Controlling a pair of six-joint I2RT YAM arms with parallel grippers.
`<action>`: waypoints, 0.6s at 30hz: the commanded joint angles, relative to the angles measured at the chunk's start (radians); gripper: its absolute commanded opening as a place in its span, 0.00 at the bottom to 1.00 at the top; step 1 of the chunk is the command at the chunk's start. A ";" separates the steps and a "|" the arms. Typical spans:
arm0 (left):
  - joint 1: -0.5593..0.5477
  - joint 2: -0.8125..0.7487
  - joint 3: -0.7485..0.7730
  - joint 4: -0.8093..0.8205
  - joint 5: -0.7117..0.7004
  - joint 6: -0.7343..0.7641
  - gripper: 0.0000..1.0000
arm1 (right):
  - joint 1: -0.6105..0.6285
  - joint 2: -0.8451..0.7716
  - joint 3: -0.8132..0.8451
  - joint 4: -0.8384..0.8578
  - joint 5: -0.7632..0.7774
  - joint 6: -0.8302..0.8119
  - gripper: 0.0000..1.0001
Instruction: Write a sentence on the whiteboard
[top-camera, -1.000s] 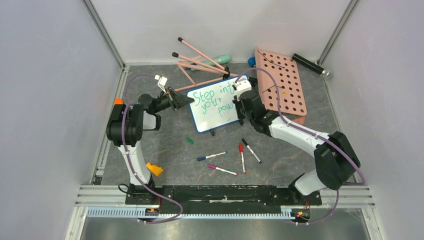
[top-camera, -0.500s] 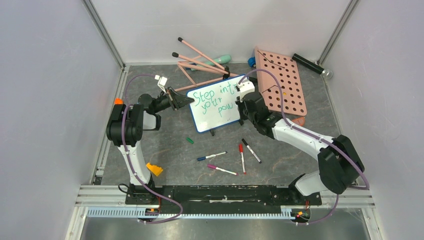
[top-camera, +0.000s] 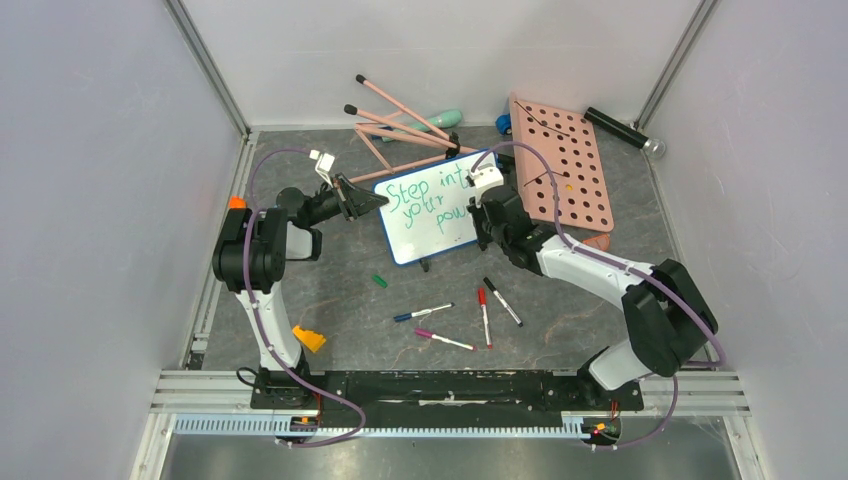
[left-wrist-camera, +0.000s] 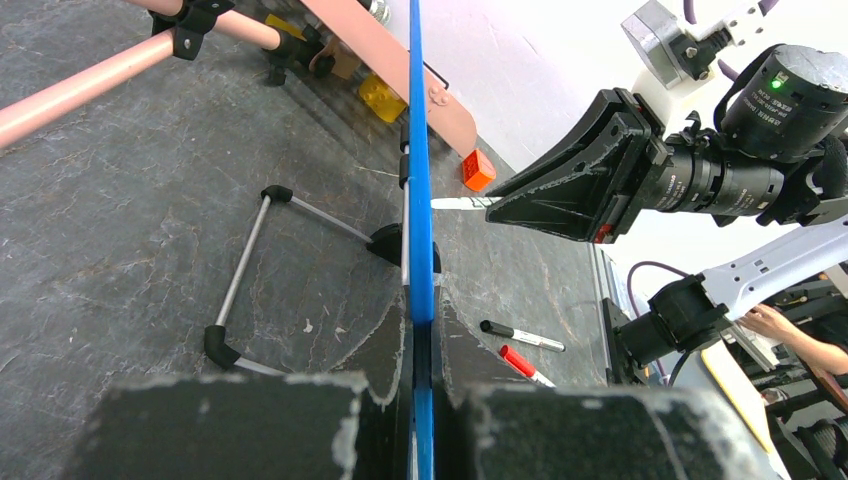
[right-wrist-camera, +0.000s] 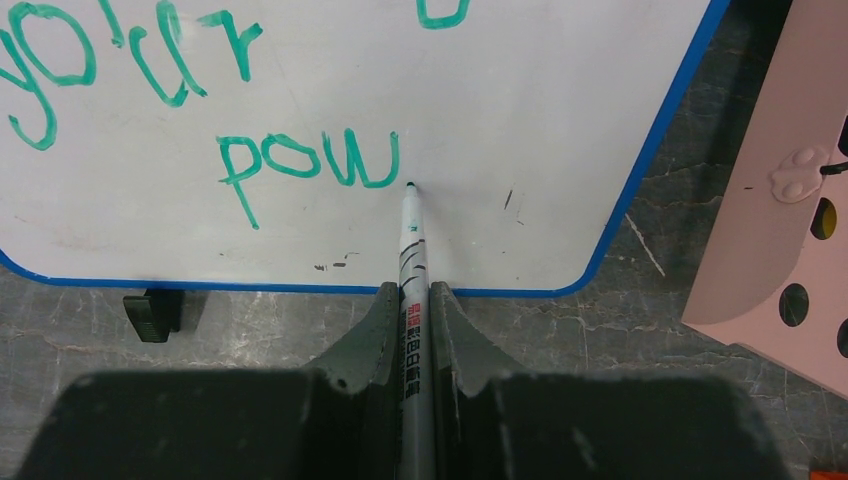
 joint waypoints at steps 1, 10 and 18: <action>0.003 0.015 0.027 0.074 0.021 0.015 0.02 | -0.005 0.006 0.049 0.041 0.025 0.005 0.00; 0.002 0.016 0.027 0.074 0.021 0.015 0.02 | -0.020 0.011 0.047 0.031 0.044 0.006 0.00; 0.002 0.015 0.028 0.074 0.022 0.015 0.02 | -0.028 0.014 0.049 0.027 0.050 0.008 0.00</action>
